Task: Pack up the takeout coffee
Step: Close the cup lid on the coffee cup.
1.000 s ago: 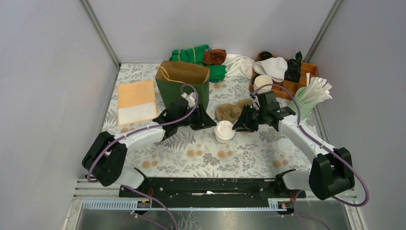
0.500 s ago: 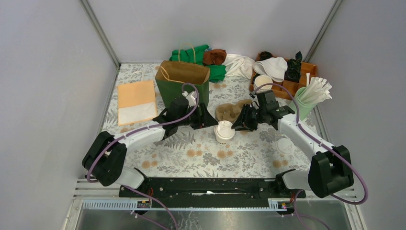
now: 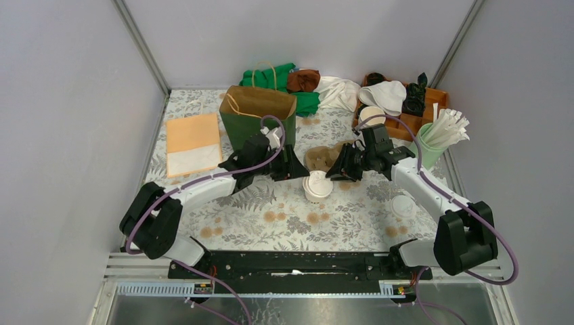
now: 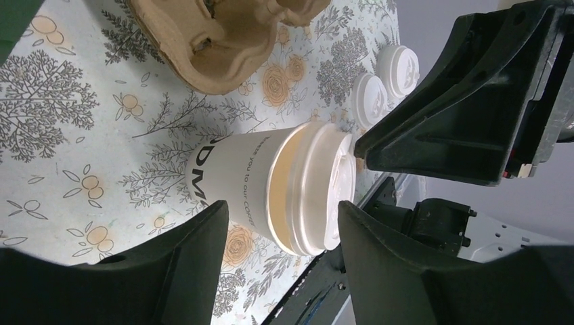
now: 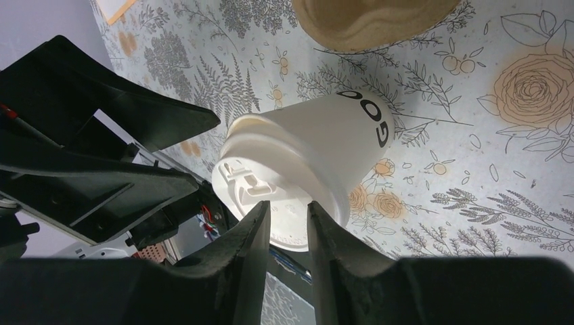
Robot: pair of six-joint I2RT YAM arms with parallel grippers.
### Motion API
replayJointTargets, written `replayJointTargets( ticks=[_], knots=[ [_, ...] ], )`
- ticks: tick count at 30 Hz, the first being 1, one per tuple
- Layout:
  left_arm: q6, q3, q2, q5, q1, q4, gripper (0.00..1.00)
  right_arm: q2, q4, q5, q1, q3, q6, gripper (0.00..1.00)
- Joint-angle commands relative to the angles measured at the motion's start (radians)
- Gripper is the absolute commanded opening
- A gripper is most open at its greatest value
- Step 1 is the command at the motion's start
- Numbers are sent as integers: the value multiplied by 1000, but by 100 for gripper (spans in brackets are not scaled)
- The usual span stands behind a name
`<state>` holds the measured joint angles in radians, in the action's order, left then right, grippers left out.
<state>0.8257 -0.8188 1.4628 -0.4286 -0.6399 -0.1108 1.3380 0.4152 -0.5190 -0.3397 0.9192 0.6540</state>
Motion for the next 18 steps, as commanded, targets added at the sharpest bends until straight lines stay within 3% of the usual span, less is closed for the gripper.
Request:
replayJointTargets(
  ticks=[1,8,15,18],
  knots=[
    [-67,-81,9,5,-15,26,66,6,6,-19,4,63,-10,35],
    [-135,-137,11,61,-37,102,72,-26,73,25,4,90,-55,37],
    [-248,-211,32,134,-81,233,91,-30,68,22,4,84,-47,39],
    [-297,-249,41,176,-98,296,93,-47,99,59,4,100,-65,43]
  ],
)
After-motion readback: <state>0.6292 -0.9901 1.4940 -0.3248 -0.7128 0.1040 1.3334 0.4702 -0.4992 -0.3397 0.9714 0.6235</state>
